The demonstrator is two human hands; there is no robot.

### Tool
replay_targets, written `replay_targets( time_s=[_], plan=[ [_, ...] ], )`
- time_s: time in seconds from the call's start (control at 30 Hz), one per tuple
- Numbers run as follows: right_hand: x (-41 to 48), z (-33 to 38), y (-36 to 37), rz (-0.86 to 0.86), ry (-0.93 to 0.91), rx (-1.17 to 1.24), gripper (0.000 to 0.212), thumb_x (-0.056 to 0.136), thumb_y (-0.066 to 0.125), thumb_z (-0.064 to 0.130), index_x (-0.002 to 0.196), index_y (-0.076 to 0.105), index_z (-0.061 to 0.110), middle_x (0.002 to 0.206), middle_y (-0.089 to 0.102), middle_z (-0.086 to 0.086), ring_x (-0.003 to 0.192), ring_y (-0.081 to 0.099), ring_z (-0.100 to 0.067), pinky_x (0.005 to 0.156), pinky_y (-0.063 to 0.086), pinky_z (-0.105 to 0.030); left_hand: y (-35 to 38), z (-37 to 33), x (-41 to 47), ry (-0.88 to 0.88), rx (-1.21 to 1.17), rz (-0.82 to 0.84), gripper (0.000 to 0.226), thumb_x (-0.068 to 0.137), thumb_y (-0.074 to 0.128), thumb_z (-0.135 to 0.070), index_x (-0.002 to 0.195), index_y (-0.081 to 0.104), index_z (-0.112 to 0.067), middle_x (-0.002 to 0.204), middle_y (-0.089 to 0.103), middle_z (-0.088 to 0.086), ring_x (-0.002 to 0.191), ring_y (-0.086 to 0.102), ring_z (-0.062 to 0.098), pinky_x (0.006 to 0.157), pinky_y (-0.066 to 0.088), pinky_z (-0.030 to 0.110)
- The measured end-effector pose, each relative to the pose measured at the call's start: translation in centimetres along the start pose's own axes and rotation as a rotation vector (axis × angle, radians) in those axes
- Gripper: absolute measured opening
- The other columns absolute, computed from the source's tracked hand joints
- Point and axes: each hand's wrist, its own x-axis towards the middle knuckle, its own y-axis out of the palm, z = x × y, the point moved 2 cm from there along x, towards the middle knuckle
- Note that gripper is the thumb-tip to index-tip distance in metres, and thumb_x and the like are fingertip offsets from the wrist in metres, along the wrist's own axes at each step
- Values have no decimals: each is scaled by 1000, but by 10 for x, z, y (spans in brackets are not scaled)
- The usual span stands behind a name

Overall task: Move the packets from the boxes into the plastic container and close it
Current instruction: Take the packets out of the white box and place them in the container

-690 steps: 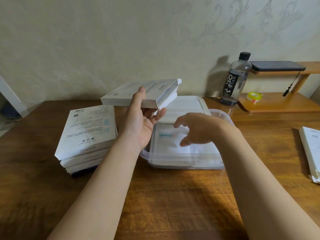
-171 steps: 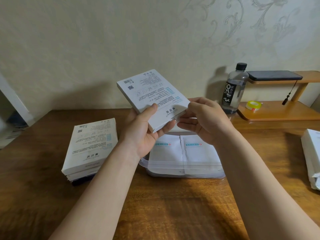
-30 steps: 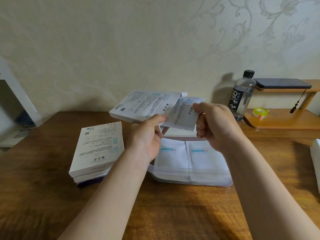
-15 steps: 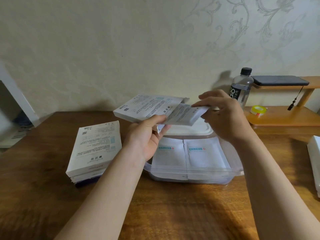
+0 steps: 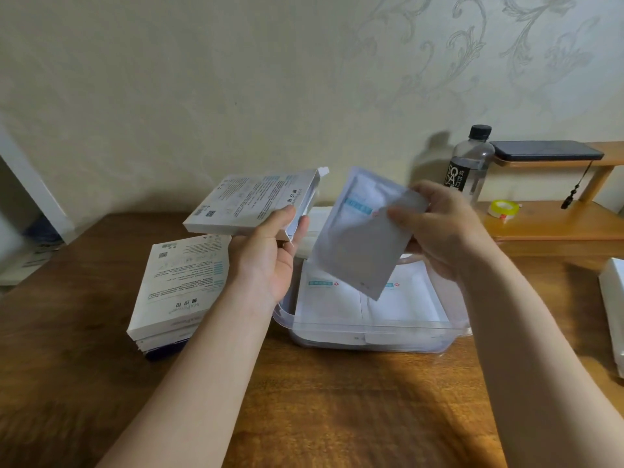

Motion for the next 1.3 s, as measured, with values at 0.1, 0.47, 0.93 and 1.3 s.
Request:
replay_targets(
  time_s=[0.1,0.47,0.93,1.3],
  plan=[
    [-1,-11,12,80,124,-106,14,93,62,-3,105,61,4,104,69,-27,87,72,-41,70,61,-56,-1,2,1,-3,-24,9,46,84,70,12,121,63,-15,113,75,1,100,73,13,77,62,35],
    [-4,-31,32,257,245,-519,64,85,69,-8,136,52,26,114,62,-13,91,70,-30,69,64,-41,-1,5,-1,-10,-21,31,60,85,70,12,136,54,-15,122,69,4,112,67,20,76,62,35],
    [-14,-29,42,520,-46,-1163,64,83,79,40,140,52,30,144,50,4,130,47,-19,101,39,-32,-1,5,-1,-14,1,44,51,86,68,13,126,57,-16,123,70,5,112,67,20,77,63,36],
    [-21,-41,60,817,-6,-1342,82,93,59,58,159,14,39,163,24,4,147,27,-22,118,23,-36,-3,7,3,-14,4,61,49,87,67,13,126,59,-15,115,73,2,106,70,15,75,62,36]
  ],
)
